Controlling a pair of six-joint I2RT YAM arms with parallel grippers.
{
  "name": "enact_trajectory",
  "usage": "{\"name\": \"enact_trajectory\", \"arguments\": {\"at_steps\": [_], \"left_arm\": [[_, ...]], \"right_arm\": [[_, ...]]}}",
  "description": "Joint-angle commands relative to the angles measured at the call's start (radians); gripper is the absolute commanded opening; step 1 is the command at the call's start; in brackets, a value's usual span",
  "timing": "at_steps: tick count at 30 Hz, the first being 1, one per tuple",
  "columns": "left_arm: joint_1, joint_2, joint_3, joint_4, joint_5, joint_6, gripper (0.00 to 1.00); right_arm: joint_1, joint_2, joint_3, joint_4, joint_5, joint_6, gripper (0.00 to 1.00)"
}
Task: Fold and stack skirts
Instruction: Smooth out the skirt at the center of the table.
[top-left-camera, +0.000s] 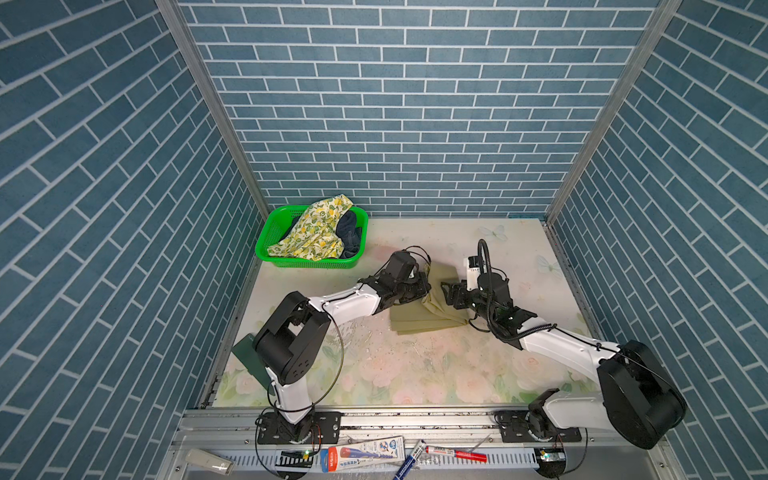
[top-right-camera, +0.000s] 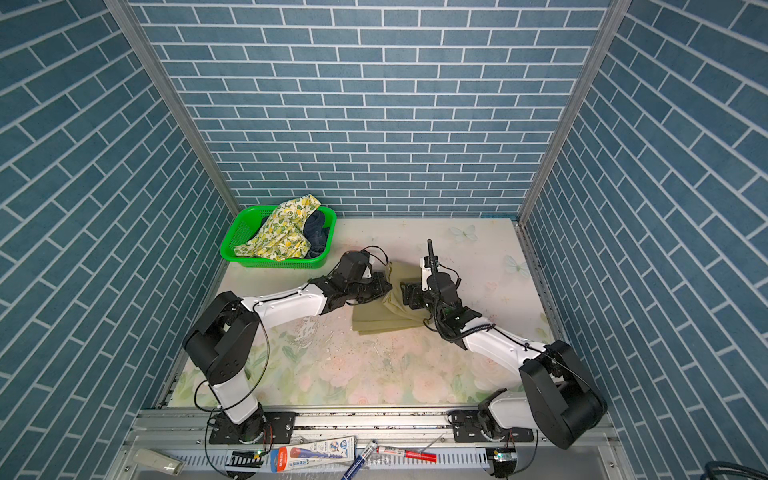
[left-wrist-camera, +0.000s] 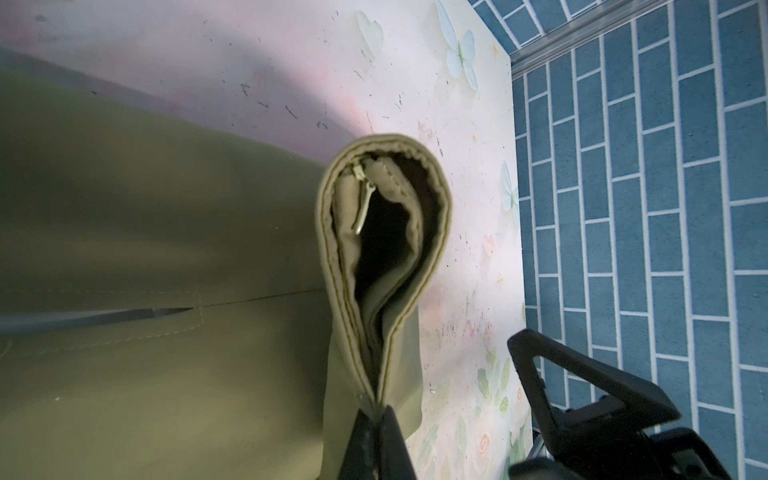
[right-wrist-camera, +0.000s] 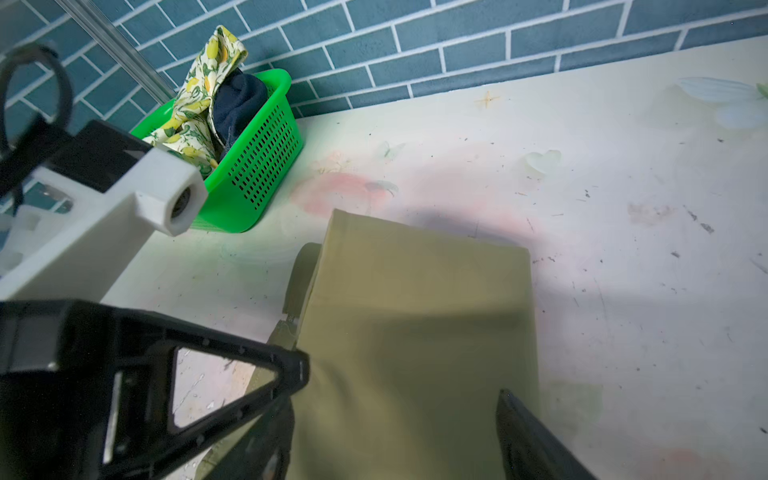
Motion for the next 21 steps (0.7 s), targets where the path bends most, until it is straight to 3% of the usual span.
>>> {"name": "enact_trajectory", "arguments": {"at_steps": [1, 10, 17, 21], "left_arm": [[-0.005, 0.019, 0.026, 0.040, 0.024, -0.012, 0.00], [-0.014, 0.048, 0.043, 0.078, 0.051, -0.034, 0.00], [-0.014, 0.053, -0.001, 0.088, 0.039, -0.036, 0.00], [-0.013, 0.076, -0.057, 0.143, 0.046, -0.048, 0.13]], "right_arm": [[0.013, 0.002, -0.035, 0.105, 0.011, -0.020, 0.74], [0.038, 0.001, -0.103, 0.187, -0.022, -0.035, 0.71], [0.043, 0.016, -0.090, 0.123, 0.000, -0.024, 0.69], [0.044, 0.021, -0.065, 0.067, 0.030, 0.007, 0.68]]}}
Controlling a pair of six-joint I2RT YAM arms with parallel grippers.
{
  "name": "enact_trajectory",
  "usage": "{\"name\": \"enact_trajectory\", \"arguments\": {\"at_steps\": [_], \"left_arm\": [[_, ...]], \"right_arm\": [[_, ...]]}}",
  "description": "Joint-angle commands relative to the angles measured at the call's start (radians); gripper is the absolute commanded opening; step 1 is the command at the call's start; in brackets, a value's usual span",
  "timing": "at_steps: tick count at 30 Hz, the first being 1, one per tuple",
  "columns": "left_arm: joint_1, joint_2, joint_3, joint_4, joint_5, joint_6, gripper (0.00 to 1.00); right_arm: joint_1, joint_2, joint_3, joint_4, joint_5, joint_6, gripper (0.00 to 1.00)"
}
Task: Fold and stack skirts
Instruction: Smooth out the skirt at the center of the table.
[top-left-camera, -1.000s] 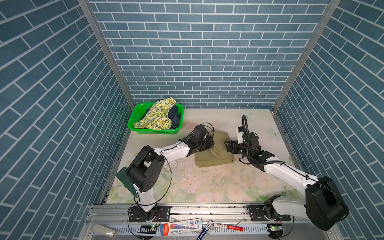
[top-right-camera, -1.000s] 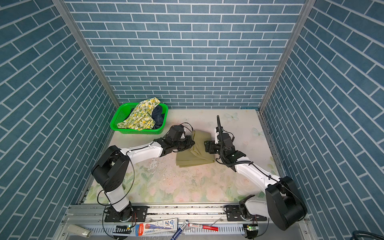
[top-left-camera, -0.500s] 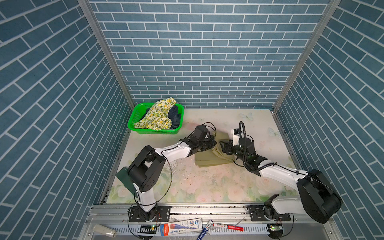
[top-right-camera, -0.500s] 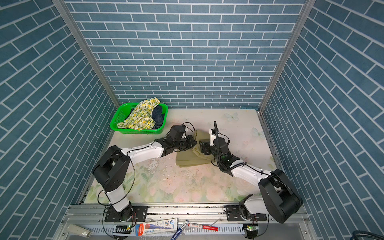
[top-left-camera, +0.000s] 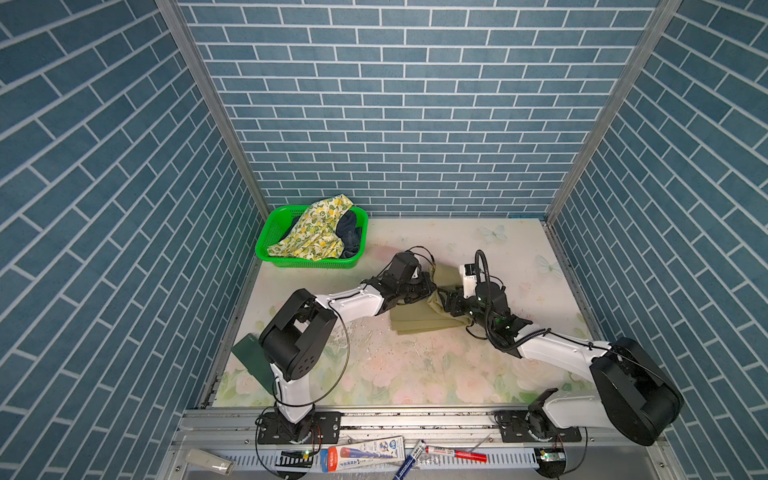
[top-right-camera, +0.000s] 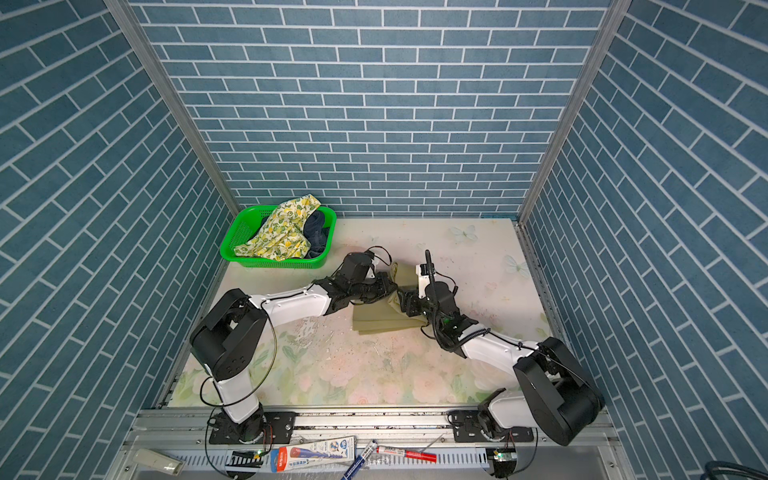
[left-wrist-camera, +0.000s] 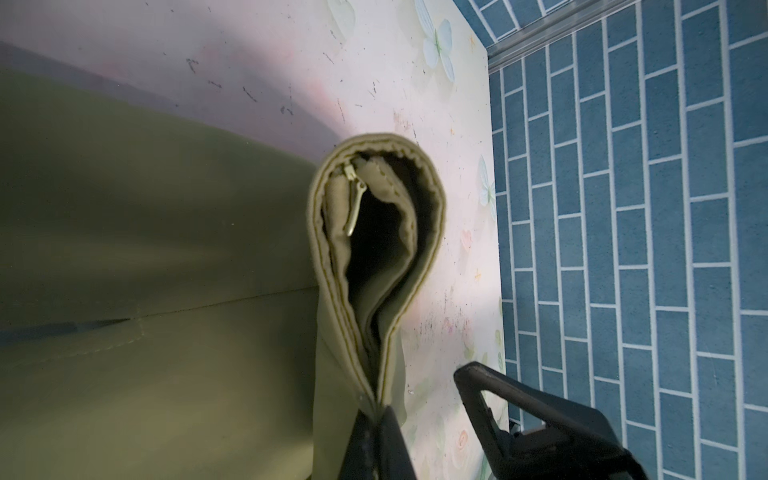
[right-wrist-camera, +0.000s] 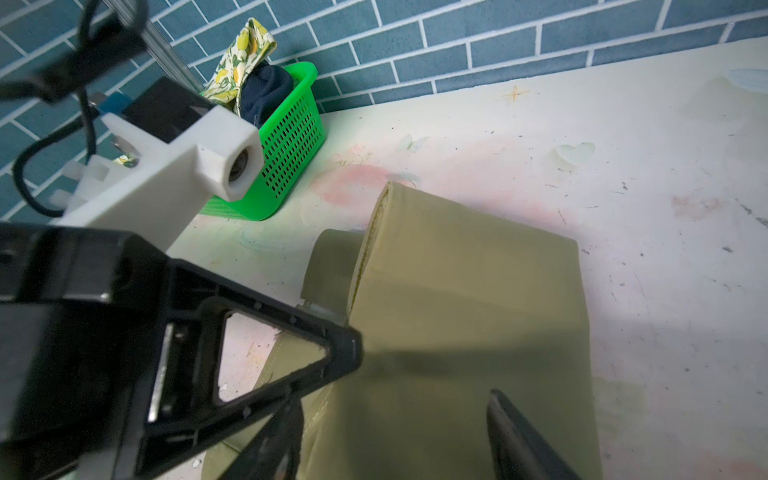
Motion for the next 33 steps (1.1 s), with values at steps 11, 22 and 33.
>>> {"name": "enact_trajectory", "arguments": {"at_steps": [11, 22, 33], "left_arm": [[0.019, 0.098, -0.127, 0.168, 0.033, -0.027, 0.60], [0.117, -0.076, -0.247, 0.143, 0.056, 0.064, 0.74], [0.240, -0.256, -0.334, -0.094, 0.002, 0.174, 0.60]], "right_arm": [[0.006, 0.043, 0.169, -0.347, 0.129, 0.083, 0.66], [0.023, 0.167, 0.376, -0.595, 0.149, 0.075, 0.67], [0.130, 0.370, 0.635, -0.868, 0.262, 0.027, 0.71]]}}
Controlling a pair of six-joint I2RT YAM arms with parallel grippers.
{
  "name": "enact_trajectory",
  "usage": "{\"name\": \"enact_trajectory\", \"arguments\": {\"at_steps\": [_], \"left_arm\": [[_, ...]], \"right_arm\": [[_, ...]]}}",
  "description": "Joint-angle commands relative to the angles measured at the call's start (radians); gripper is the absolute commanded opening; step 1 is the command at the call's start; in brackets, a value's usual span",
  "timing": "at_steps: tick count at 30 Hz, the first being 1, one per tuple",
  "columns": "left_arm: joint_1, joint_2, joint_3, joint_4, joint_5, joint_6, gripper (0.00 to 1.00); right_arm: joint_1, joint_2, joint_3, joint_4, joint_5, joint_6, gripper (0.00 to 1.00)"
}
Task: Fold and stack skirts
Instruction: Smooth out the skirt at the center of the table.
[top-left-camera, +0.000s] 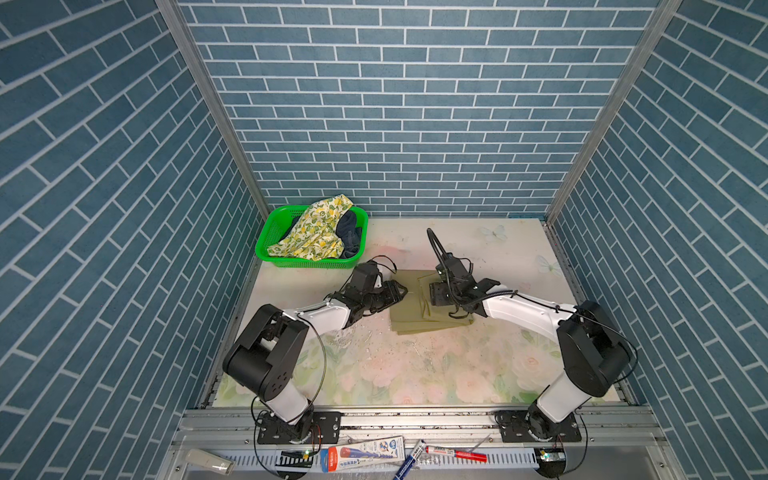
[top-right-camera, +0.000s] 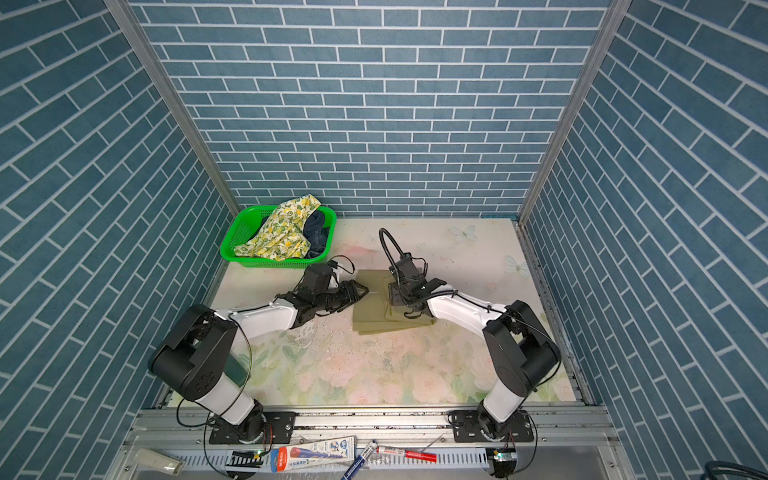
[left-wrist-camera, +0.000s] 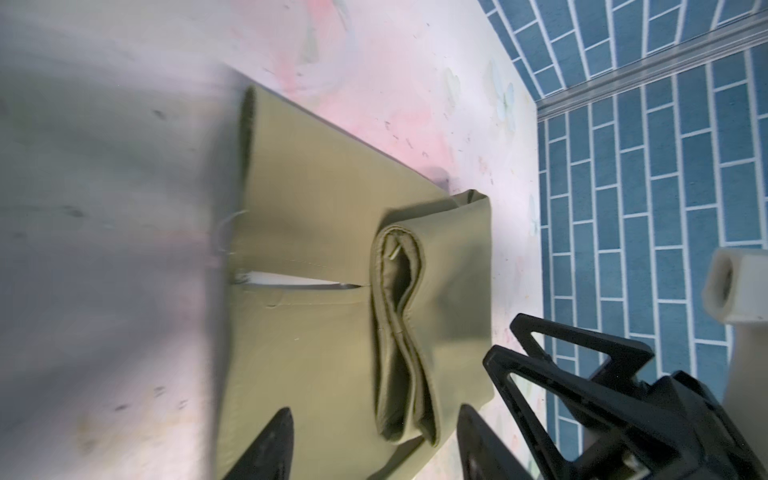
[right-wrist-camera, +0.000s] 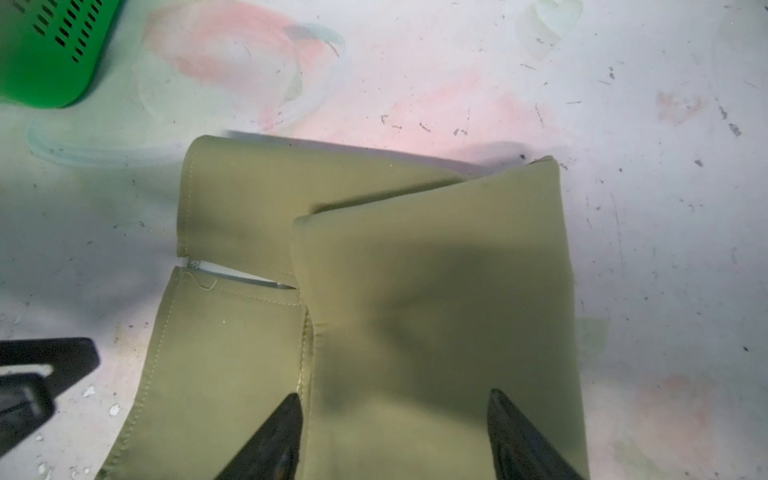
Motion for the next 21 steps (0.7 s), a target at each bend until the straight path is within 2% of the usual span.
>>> {"name": "enact_trajectory", "arguments": {"at_steps": [1, 8, 15, 19, 21], "left_arm": [[0.031, -0.030, -0.012, -0.130, -0.034, 0.076, 0.59], [0.051, 0.040, 0.014, -0.149, -0.031, 0.113, 0.54], [0.052, 0.139, 0.014, -0.059, 0.018, 0.086, 0.50], [0.052, 0.166, -0.006, 0.018, 0.048, 0.063, 0.50], [0.053, 0.172, -0.008, 0.028, 0.054, 0.062, 0.50]], "right_arm": [[0.036, 0.055, 0.097, -0.142, 0.075, -0.028, 0.71], [0.070, 0.158, 0.204, -0.237, 0.095, -0.042, 0.73], [0.080, 0.225, 0.242, -0.260, 0.091, -0.040, 0.71], [0.079, 0.251, 0.245, -0.256, 0.084, -0.033, 0.62], [0.078, 0.261, 0.243, -0.250, 0.074, -0.029, 0.51]]}}
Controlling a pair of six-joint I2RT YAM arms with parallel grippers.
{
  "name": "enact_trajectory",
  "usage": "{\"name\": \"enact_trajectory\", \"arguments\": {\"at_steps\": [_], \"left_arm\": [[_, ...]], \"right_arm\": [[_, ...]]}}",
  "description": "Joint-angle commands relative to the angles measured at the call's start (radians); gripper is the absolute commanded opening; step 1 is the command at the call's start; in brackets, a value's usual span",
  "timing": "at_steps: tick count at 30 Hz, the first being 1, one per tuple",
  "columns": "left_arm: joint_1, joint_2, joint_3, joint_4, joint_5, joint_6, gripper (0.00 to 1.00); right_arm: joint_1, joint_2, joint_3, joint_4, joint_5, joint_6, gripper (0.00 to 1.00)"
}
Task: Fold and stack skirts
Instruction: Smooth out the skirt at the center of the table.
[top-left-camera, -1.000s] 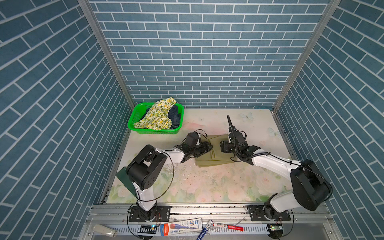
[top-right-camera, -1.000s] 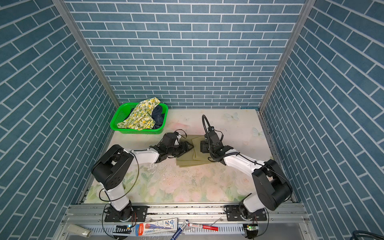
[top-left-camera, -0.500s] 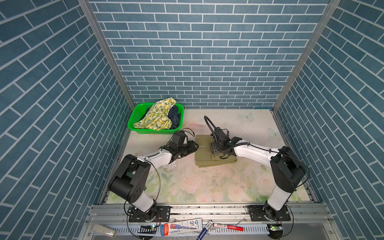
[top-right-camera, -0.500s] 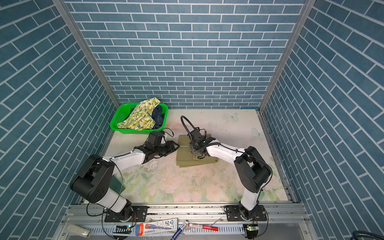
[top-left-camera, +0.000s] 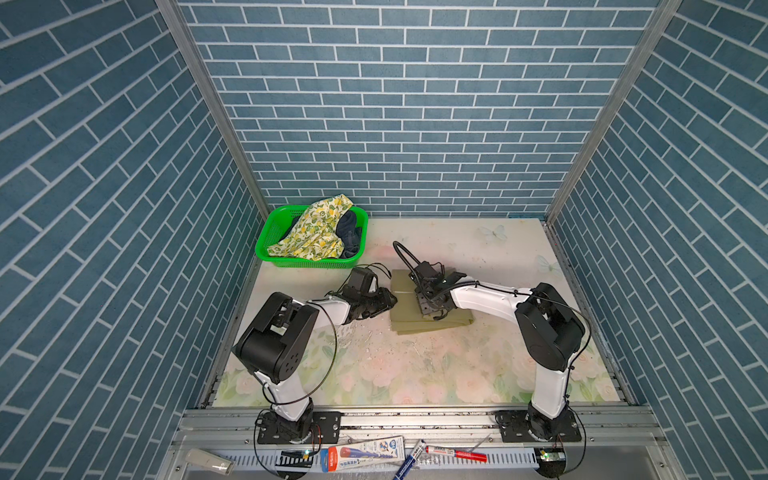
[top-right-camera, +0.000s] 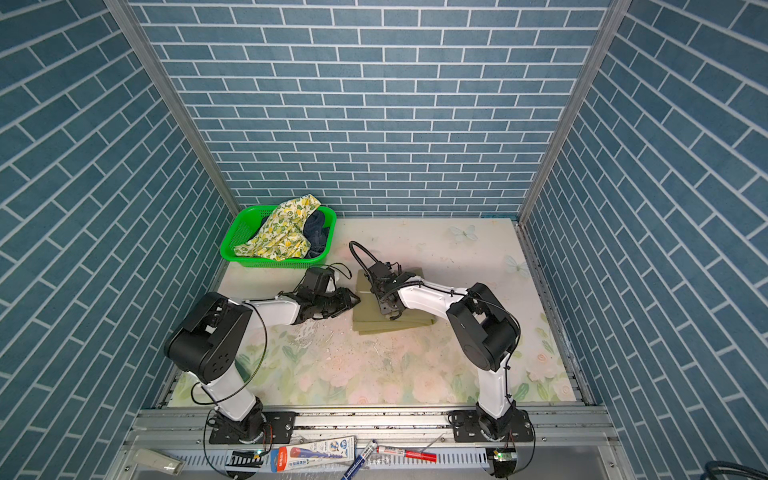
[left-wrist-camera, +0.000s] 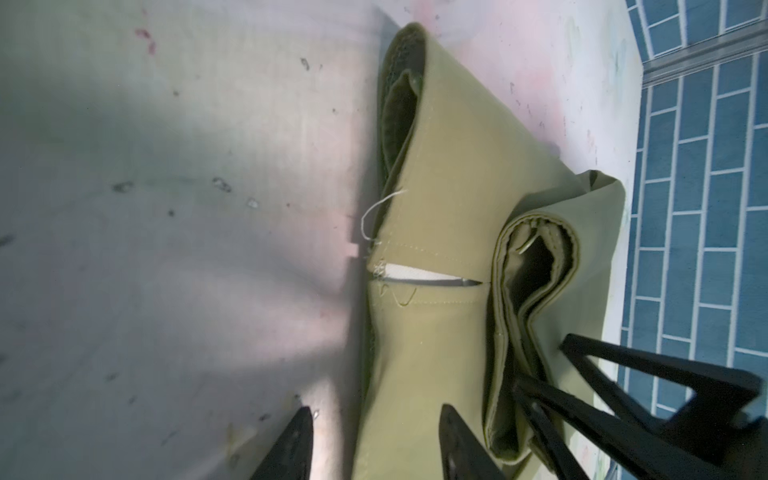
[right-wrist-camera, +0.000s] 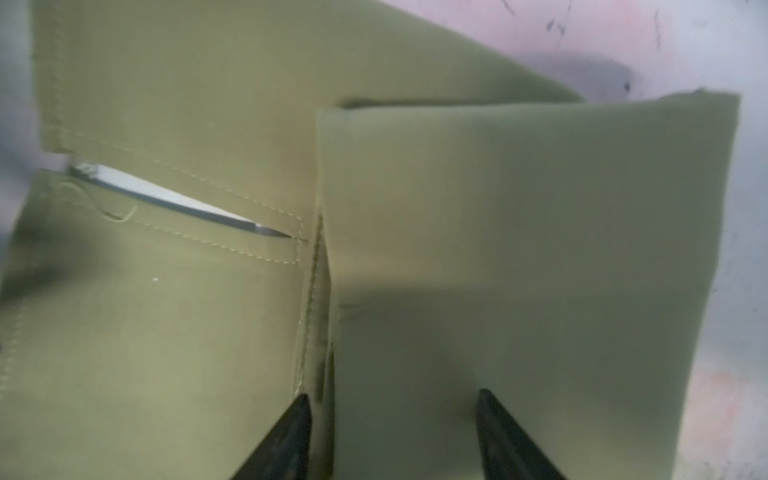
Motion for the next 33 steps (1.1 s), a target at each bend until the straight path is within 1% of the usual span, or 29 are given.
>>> {"name": "enact_trajectory", "arguments": {"at_steps": [1, 5, 8, 11, 15, 16, 18, 19, 27, 33], "left_arm": [[0.008, 0.026, -0.016, 0.028, 0.022, -0.007, 0.50], [0.010, 0.041, -0.016, 0.037, 0.033, 0.001, 0.49], [0.012, 0.059, -0.008, 0.027, 0.034, 0.013, 0.46], [0.012, 0.088, 0.003, 0.020, 0.033, 0.030, 0.39], [0.011, 0.125, 0.005, 0.048, 0.041, 0.029, 0.20], [0.011, 0.131, 0.004, 0.058, 0.043, 0.029, 0.16], [0.010, 0.140, -0.002, 0.077, 0.047, 0.030, 0.04], [0.012, 0.142, -0.005, 0.087, 0.046, 0.028, 0.00], [0.011, 0.166, -0.029, 0.155, 0.066, 0.006, 0.00], [0.011, 0.174, -0.042, 0.191, 0.073, -0.012, 0.00]], "right_arm": [[0.001, 0.027, 0.041, -0.019, 0.001, 0.006, 0.45], [-0.007, 0.028, 0.038, 0.001, -0.026, 0.017, 0.16], [-0.016, 0.012, 0.031, 0.016, -0.040, 0.018, 0.00], [-0.027, -0.018, 0.016, 0.035, -0.060, 0.019, 0.00], [-0.046, -0.075, -0.019, 0.079, -0.102, 0.022, 0.00], [-0.048, -0.089, -0.026, 0.092, -0.110, 0.020, 0.00], [-0.054, -0.114, -0.036, 0.105, -0.127, 0.019, 0.00], [-0.054, -0.124, -0.038, 0.108, -0.133, 0.017, 0.00], [-0.059, -0.190, -0.040, 0.143, -0.213, 0.016, 0.00], [-0.058, -0.199, -0.036, 0.182, -0.279, 0.049, 0.00]]}}
